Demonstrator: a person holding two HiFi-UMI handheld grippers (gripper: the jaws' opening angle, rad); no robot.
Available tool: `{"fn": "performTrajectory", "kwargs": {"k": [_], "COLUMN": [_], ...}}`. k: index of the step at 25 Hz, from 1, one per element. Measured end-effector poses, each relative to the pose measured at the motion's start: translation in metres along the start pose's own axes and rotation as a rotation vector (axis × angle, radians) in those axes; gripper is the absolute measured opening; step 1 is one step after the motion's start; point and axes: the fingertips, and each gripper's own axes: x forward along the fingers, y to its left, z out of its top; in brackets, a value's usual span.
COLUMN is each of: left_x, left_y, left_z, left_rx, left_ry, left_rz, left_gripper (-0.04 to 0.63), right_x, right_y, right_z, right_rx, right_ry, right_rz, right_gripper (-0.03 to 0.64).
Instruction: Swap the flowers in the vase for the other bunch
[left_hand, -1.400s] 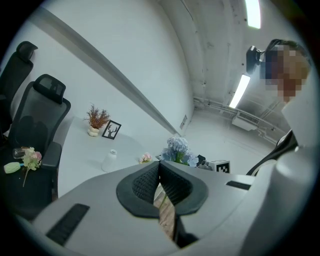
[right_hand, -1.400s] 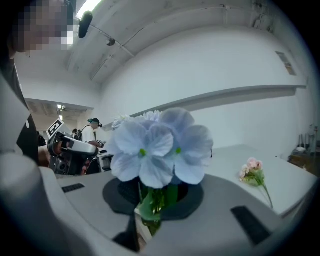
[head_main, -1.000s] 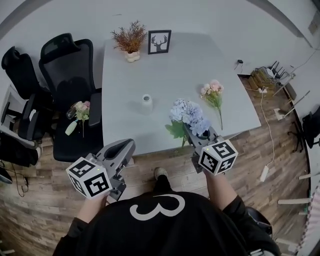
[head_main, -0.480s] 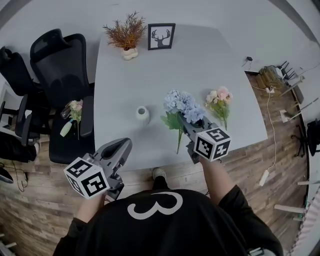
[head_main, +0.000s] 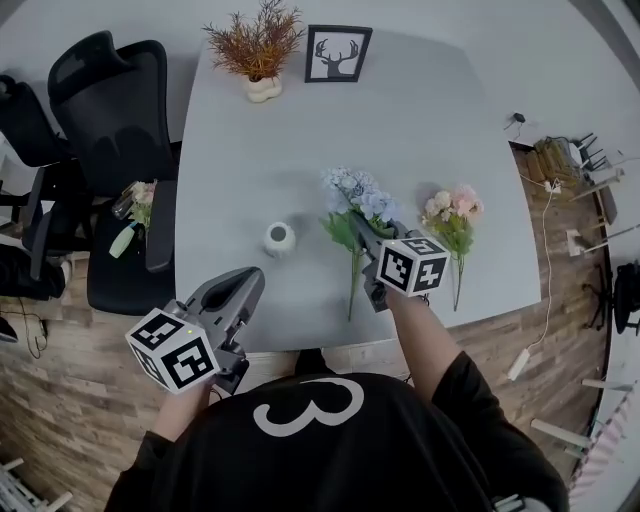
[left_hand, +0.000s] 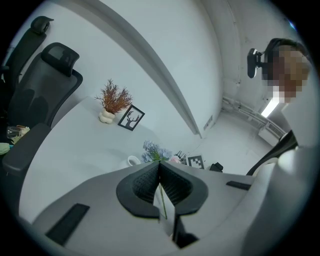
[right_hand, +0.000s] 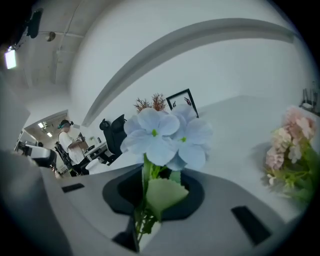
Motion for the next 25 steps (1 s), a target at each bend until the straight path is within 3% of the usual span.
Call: {"fn": "performTrajectory", "kwargs": {"k": [8, 13, 20, 25], "left_x": [0.020, 0.026, 0.006, -0.020], "left_y": [0.016, 0.016, 0.009, -0.003], "left_z": [0.002, 0.001, -0.004, -0.008], "left_rx": [-0.020, -0.017, -0.026, -0.015], "left_ry": [-0.012, -0.018, -0.035, -0.043], "left_rz": [0.031, 0.029, 0.044, 0.042], "left_gripper": [0.011, 0.012, 0.012, 0.011], "right_x": [0.036, 0.045, 0.031, 0.006], "right_y": [-0.023, -0.026, -0.023, -0.014], "right_z": [-0.022, -0.028, -0.020, -0.006], "right_rx": [0.072, 0.038, 0.021, 0.069], "right_ry": [0.081, 0.106, 0.066, -0.042], "right_rz": [-0.009, -0.032, -0.096, -0.118], "right_gripper": [0.078, 0.102, 0.343, 0.422]}}
